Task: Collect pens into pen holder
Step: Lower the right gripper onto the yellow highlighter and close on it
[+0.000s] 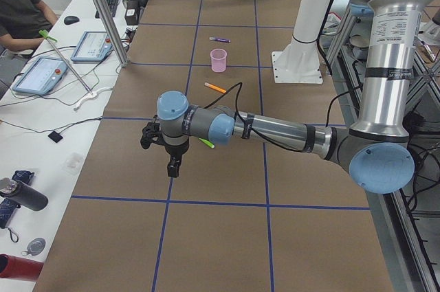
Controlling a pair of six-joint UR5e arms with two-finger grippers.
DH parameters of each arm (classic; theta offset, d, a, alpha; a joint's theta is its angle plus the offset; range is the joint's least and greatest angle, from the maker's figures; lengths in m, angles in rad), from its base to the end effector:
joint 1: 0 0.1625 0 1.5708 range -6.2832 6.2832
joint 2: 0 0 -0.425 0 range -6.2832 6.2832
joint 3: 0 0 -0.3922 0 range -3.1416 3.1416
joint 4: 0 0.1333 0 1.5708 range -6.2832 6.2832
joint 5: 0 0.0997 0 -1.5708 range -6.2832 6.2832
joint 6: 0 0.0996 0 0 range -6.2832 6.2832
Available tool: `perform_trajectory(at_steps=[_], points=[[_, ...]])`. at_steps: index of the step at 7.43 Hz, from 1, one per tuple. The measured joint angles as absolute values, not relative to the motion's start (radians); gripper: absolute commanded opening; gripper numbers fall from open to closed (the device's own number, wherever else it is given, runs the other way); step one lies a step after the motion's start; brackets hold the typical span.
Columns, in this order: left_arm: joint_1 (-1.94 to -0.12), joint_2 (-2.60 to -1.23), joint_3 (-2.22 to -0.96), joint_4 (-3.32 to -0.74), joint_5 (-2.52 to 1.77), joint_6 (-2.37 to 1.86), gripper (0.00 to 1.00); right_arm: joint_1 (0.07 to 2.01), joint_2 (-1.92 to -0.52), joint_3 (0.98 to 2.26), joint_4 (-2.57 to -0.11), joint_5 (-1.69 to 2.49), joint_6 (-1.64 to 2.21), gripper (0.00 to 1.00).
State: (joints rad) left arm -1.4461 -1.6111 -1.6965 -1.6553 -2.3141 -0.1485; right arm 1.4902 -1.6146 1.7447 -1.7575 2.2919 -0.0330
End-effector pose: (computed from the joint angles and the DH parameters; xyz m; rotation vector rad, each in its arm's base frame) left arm -0.0009 -0.5229 0.5687 0.1359 0.7648 0.0705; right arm 0.0298 -0.4695 0.6165 -0.0713 -0.7196 -0.0882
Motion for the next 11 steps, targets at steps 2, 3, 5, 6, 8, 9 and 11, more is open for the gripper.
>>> perform_trajectory(at_steps=[2,3,5,6,8,9,11], points=[[-1.443,-1.605,-1.705,-1.658,-2.317,-0.156,1.00,1.490,-1.625,1.736,-1.694,2.303,-0.028,1.00],[-1.440,-1.603,-1.712,-1.660,-2.319,-0.158,1.00,1.490,-1.628,1.739,-1.680,2.307,-0.028,1.00],[-1.431,-1.590,-1.722,-1.672,-2.321,-0.169,0.99,1.490,-1.644,1.719,-1.637,2.291,-0.092,0.99],[-1.409,-1.588,-1.722,-1.692,-2.318,-0.190,0.99,1.490,-1.643,1.660,-1.583,2.269,-0.170,0.98],[-1.367,-1.587,-1.723,-1.747,-2.316,-0.212,0.99,1.490,-1.633,1.528,-1.496,2.254,-0.257,0.94],[-1.356,-1.586,-1.723,-1.759,-2.318,-0.216,0.99,1.490,-1.632,1.470,-1.460,2.252,-0.268,0.91],[-1.344,-1.584,-1.722,-1.766,-2.318,-0.219,0.99,1.489,-1.607,1.365,-1.428,2.251,-0.267,0.89]])
